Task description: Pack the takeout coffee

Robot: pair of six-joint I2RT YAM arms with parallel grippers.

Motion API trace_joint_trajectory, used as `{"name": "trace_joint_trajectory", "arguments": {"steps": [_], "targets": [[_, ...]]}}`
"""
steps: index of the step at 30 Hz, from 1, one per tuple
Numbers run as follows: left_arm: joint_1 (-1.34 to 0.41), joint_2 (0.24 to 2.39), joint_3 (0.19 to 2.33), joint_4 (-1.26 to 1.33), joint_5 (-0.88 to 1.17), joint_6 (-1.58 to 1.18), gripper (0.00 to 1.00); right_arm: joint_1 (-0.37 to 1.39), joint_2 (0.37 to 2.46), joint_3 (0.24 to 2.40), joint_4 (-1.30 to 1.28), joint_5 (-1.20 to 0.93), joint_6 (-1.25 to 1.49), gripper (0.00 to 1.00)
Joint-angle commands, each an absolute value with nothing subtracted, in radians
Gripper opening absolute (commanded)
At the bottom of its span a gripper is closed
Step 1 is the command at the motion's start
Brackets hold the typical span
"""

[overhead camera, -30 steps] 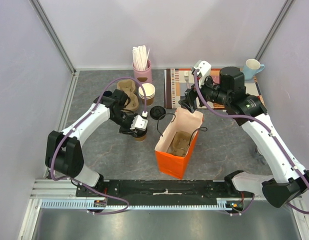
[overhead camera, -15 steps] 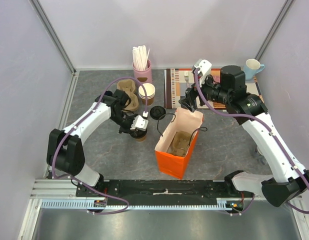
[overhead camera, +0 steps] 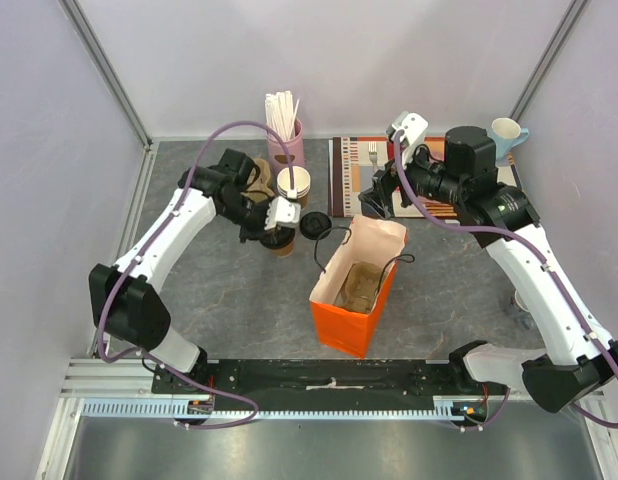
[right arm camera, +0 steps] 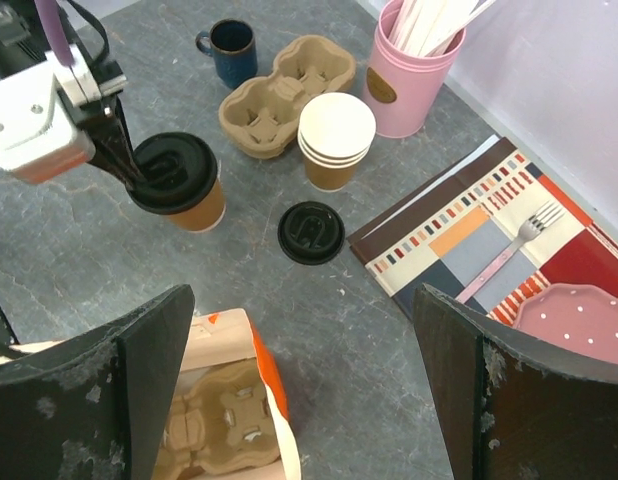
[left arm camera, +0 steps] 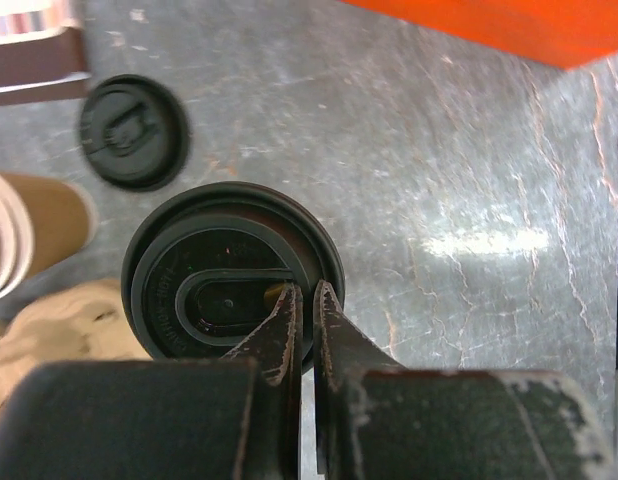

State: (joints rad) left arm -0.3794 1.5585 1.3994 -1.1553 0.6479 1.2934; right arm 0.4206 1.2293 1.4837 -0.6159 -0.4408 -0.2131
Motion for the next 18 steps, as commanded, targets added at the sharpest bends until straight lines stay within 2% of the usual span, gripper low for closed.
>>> {"name": "trace_joint_trajectory", "arguments": {"steps": [1,5,11,18], "targets": [[-0.383,1.52,1.566,-1.161,0.624,1.021,0.02,0.408,1.242,1.543,-0.601,-0.384,-0.186,0.98],[-0.384,1.526,1.763,-1.144,0.617,0.808,0.02,0.396,1.246,1.551,-0.586,-0.307,-0.146,0.98],[-0.406,1.549,2.078,-1.144,0.603,0.654,0.02,0.385,1.238,1.548,-0.58,-0.262,-0.103,0.98],[-0.636,1.505,2.183,-1.157,0.535,0.652,0.02,0.38,1.203,1.514,-0.58,-0.128,-0.046,0.98]]}}
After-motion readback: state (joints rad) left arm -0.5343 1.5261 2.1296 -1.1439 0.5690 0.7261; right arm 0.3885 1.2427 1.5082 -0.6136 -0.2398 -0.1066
